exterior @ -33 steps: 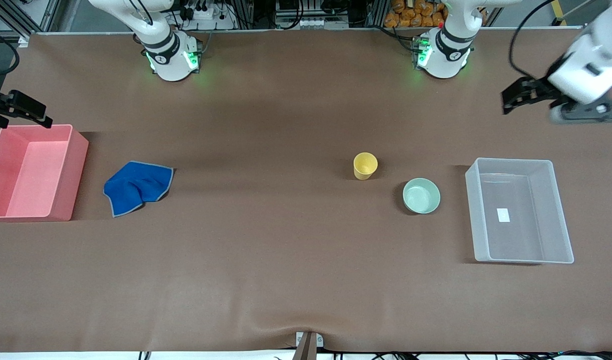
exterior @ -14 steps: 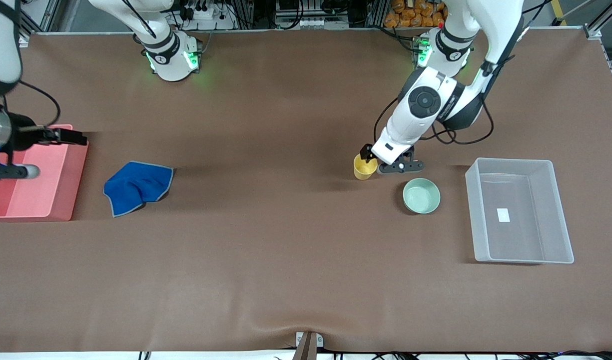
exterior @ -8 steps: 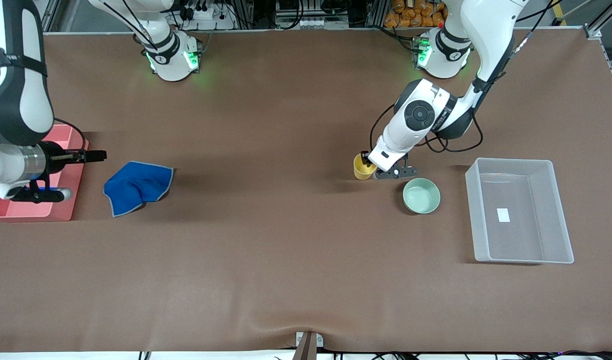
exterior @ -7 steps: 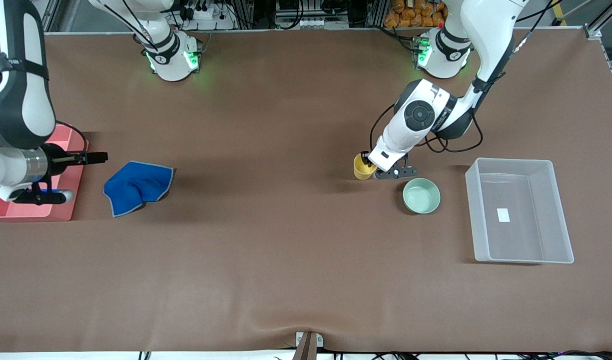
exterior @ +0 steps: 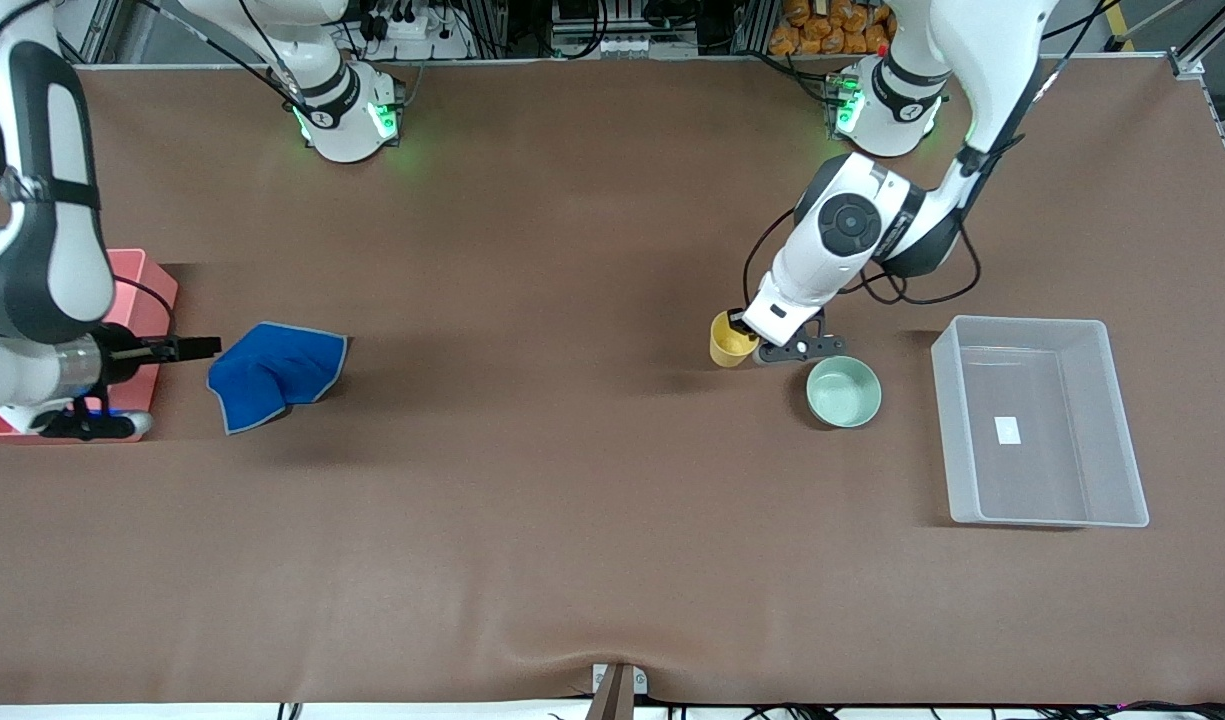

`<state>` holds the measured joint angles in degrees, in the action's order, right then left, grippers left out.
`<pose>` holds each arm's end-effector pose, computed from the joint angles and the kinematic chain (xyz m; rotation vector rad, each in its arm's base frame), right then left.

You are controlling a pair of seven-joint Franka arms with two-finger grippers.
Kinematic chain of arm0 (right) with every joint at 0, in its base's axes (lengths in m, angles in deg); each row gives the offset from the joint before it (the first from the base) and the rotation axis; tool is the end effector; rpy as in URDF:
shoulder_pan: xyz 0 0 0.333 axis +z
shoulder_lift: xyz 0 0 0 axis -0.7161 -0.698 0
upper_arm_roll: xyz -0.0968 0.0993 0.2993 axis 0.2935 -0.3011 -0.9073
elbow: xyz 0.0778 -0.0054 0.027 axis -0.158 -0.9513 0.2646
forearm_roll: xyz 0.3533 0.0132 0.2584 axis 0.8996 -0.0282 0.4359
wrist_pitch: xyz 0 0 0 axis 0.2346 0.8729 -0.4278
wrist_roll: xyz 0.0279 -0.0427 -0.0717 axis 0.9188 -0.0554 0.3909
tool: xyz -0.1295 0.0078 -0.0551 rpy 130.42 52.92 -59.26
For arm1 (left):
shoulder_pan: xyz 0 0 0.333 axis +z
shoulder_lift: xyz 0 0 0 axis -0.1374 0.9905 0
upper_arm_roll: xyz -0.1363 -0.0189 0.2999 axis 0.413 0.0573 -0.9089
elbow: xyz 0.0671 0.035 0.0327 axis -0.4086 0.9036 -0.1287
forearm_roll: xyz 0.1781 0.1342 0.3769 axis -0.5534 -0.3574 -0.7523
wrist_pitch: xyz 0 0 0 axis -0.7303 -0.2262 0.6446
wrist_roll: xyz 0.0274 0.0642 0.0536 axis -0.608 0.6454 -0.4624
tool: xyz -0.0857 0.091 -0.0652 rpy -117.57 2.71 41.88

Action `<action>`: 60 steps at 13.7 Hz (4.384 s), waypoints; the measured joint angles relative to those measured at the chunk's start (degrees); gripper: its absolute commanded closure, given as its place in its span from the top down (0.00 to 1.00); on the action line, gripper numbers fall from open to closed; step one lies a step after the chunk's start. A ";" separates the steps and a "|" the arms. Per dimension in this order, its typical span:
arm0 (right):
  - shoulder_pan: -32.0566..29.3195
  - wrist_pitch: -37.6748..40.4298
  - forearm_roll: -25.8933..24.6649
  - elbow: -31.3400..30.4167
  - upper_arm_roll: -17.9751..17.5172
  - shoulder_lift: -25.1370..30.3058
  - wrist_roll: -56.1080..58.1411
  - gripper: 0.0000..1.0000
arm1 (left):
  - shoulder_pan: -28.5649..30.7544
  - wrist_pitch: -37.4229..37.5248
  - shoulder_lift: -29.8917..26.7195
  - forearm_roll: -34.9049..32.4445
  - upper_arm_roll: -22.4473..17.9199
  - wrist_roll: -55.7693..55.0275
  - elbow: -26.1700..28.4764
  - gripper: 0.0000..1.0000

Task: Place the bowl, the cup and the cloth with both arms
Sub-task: 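Grasp the yellow cup with the left gripper and carry it over the clear bin, then release the cup into the clear bin while the right gripper grasps the cloth, then lift the blue cloth with the right gripper into the pink bin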

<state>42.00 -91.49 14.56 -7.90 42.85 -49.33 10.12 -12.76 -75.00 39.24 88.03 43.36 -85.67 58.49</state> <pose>0.6461 -0.0741 0.3248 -2.9701 0.0107 0.6996 0.5240 -0.3068 0.2463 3.0355 0.2352 -0.0332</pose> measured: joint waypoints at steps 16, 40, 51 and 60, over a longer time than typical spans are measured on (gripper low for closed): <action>1.12 -33.60 -3.55 -25.83 0.16 0.17 3.73 1.00 | 40.86 14.85 1.46 -0.68 -1.05 50.70 -10.57 0.00; 0.36 -32.25 -3.55 -27.97 0.37 5.56 3.77 0.00 | 41.31 11.59 -4.63 -6.98 3.76 51.48 -9.53 1.00; 0.36 -16.12 -4.54 -22.94 0.36 20.68 5.35 0.00 | 40.74 42.92 -13.90 -3.69 9.96 50.05 -36.43 1.00; -1.75 -5.69 -18.11 -10.76 0.61 21.03 14.62 0.00 | 9.43 46.77 -15.16 -2.10 -16.32 41.91 -37.55 1.00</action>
<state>40.25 -97.18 -3.56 -18.66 43.47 -28.30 24.74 -3.32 -28.23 24.08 85.93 27.05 -43.76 20.94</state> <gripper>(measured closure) 0.974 0.000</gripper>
